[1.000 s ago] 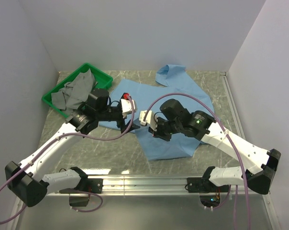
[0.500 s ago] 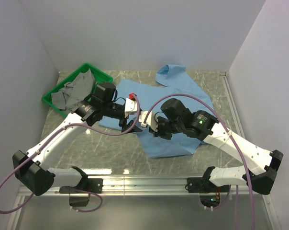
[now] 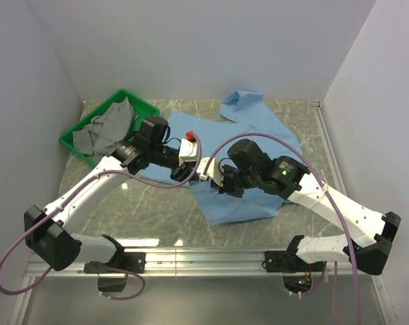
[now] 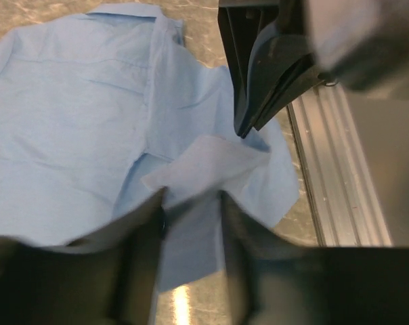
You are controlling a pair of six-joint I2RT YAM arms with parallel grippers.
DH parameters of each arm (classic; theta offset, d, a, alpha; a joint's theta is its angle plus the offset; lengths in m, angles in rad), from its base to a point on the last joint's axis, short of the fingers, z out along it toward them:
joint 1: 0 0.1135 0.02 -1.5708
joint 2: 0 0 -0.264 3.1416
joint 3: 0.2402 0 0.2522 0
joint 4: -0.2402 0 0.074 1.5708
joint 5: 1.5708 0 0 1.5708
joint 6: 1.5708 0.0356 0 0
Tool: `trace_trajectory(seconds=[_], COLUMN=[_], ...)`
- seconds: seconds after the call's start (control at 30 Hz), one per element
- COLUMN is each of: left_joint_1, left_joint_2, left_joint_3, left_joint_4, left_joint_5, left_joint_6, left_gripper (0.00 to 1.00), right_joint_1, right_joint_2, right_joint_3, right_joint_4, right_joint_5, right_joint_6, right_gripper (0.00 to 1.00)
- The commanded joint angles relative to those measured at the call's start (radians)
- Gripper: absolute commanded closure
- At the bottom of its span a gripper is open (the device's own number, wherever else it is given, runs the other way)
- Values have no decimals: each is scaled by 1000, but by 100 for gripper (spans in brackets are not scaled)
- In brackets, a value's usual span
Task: Fold and stack the long sleeve shirts
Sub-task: Fold the shirt
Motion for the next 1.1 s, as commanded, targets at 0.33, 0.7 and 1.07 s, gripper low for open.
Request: trace_trajectory(seconds=[0.33, 0.7, 1.07], left_joint_1=[17, 41, 41], left_joint_2=[26, 112, 309], left_joint_3=[76, 239, 464], left_joint_4=[-1, 252, 481], left_joint_5=[-85, -506, -759], left_joint_6=[-80, -471, -553], left_gripper=[100, 100, 99], right_joint_1=[-2, -283, -454], right_joint_2=[-51, -143, -327], right_joint_3=[-44, -75, -242], right_joint_4=[92, 245, 319], right_joint_5=[114, 135, 285], right_joint_6=[87, 441, 722], right_gripper=[100, 49, 35])
